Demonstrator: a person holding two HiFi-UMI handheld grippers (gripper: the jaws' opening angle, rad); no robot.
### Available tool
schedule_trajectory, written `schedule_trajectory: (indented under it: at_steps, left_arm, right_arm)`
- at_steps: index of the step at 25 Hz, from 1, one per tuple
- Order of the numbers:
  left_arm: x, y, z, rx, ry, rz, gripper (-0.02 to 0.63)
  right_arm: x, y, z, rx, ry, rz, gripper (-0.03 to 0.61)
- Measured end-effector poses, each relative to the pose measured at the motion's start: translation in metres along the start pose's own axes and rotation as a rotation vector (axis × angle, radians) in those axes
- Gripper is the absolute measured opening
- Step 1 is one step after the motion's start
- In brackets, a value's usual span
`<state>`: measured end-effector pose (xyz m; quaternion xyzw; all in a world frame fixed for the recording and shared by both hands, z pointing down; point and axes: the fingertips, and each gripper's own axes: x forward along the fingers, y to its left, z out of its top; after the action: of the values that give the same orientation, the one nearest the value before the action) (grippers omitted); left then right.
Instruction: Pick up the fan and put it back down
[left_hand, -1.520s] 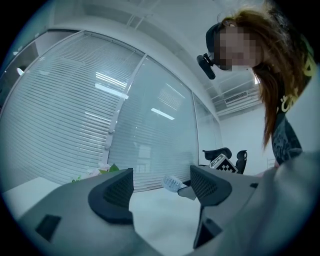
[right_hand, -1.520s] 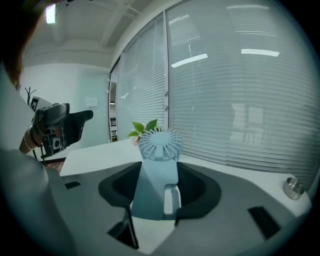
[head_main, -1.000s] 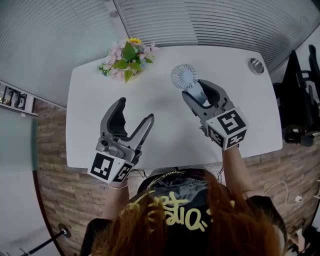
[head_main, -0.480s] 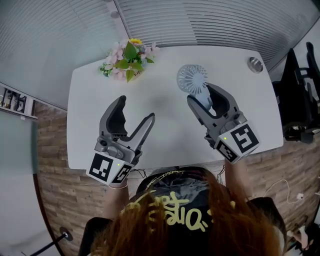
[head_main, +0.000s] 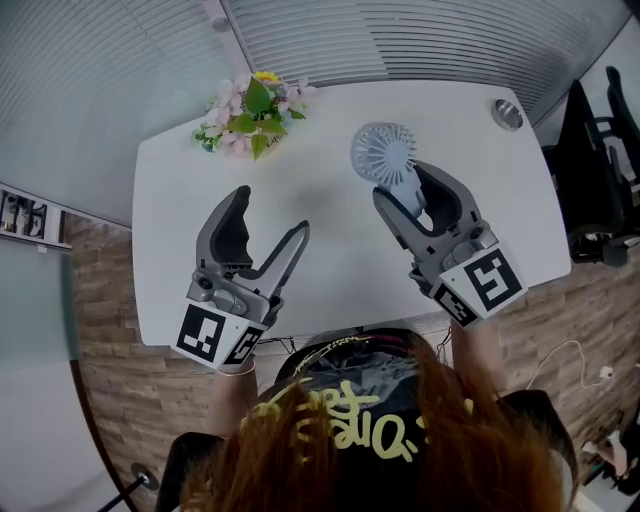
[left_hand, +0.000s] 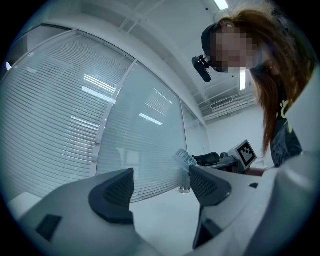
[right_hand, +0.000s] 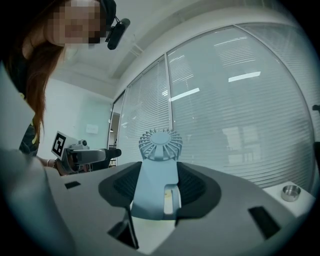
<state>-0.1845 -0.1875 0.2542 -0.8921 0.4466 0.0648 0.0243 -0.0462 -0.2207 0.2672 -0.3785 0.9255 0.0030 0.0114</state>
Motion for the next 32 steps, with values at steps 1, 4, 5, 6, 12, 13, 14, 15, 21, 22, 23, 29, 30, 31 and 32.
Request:
schedule_trajectory:
  at_steps: [1,4,5,6,12,13,14,15,21,22,23,29,30,31,32]
  left_arm:
    - [0.0,0.0,0.0,0.0,-0.001,-0.01,0.344]
    - [0.003,0.001,-0.004,0.003,0.0,-0.042,0.342]
    - [0.005,0.0,-0.007,0.002,0.004,-0.057,0.342]
    - [0.008,0.0,-0.01,-0.003,0.008,-0.073,0.342]
    - [0.028,-0.024,-0.026,-0.042,0.028,-0.182,0.342]
    - [0.032,-0.03,-0.027,-0.044,0.027,-0.199,0.342]
    - [0.037,-0.035,-0.028,-0.045,0.028,-0.213,0.342]
    - [0.042,-0.041,-0.028,-0.047,0.028,-0.225,0.342]
    - [0.071,-0.072,-0.032,-0.048,0.031,-0.272,0.342]
    - [0.076,-0.078,-0.033,-0.049,0.034,-0.271,0.342]
    - [0.082,-0.084,-0.033,-0.051,0.037,-0.269,0.342]
    - [0.11,-0.112,-0.035,-0.05,0.03,-0.251,0.342]
    - [0.113,-0.114,-0.036,-0.049,0.027,-0.247,0.342]
    - [0.116,-0.117,-0.037,-0.048,0.024,-0.242,0.342]
    - [0.121,-0.121,-0.037,-0.047,0.023,-0.236,0.342]
  right_arm:
    - [0.0,0.001,0.0,-0.002,-0.002,-0.005,0.218]
    - [0.0,0.003,0.0,-0.005,-0.007,-0.031,0.218]
    - [-0.002,0.002,0.0,-0.006,-0.009,-0.046,0.218]
    - [-0.005,0.0,0.0,-0.005,-0.012,-0.064,0.218]
    - [-0.047,-0.015,0.001,-0.019,-0.011,-0.188,0.218]
    - [-0.055,-0.02,0.001,-0.02,-0.012,-0.208,0.218]
    - [-0.062,-0.025,0.002,-0.019,-0.013,-0.227,0.218]
    - [-0.069,-0.029,0.002,-0.016,-0.016,-0.244,0.218]
    - [-0.104,-0.058,0.007,-0.011,-0.035,-0.304,0.218]
    - [-0.11,-0.064,0.009,-0.012,-0.036,-0.306,0.218]
    - [-0.115,-0.07,0.011,-0.013,-0.036,-0.306,0.218]
    - [-0.139,-0.101,0.015,-0.031,-0.034,-0.289,0.218]
    - [-0.141,-0.105,0.014,-0.035,-0.035,-0.286,0.218]
    - [-0.143,-0.11,0.014,-0.038,-0.037,-0.282,0.218]
    - [-0.146,-0.115,0.015,-0.038,-0.039,-0.277,0.218]
